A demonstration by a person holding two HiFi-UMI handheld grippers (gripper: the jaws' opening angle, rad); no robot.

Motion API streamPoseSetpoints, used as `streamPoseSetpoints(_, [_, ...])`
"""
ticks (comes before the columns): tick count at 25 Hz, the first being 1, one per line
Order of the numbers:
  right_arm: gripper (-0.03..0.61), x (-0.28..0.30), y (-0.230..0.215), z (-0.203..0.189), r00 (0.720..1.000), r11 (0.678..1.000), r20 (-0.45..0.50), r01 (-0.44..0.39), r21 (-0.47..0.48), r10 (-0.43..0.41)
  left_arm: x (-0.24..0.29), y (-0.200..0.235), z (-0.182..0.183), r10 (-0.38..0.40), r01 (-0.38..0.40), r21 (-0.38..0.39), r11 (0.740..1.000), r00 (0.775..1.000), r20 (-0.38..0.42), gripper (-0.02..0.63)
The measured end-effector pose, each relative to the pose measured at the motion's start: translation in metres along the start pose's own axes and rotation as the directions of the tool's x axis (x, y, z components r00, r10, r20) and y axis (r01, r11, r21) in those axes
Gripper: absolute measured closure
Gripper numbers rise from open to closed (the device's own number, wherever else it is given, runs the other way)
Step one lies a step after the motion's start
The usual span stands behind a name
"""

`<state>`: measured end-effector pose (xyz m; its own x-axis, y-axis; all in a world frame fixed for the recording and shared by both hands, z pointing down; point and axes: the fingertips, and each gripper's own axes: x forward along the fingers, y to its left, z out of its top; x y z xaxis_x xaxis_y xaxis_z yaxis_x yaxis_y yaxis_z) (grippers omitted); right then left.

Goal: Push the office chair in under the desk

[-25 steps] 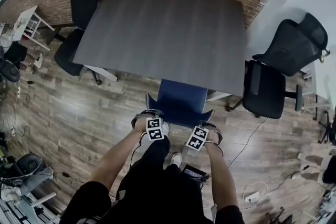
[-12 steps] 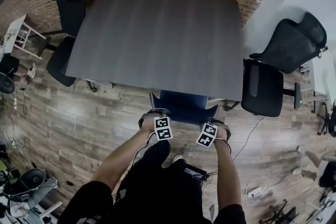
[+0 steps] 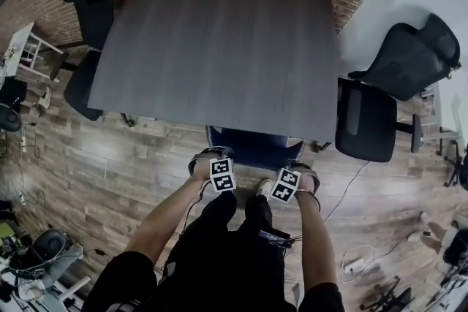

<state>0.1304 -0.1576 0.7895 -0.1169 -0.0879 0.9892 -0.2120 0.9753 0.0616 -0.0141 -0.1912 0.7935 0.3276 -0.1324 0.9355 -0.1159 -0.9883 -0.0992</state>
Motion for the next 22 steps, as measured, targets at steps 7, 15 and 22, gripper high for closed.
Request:
streamPoseSetpoints(7, [0.520,-0.001,-0.019,-0.005,1.000,1.000,0.003,0.000,-0.013,0.001,0.003,0.016,0.009,0.003,-0.003,-0.012,1.000,1.000,-0.002,0.520])
streamPoseSetpoints(15, [0.518,-0.002,-0.034,-0.015,1.000,0.999,0.002,-0.011,-0.039,0.011,0.008,0.022,0.023,-0.018,0.018,-0.027,0.999,1.000,0.002,0.520])
streamPoseSetpoints(22, [0.515,-0.002,-0.042,-0.023,1.000,0.998,-0.003,-0.025,-0.052,0.025,0.011,0.023,0.031,-0.037,0.038,-0.043,0.998,0.999,0.013,0.517])
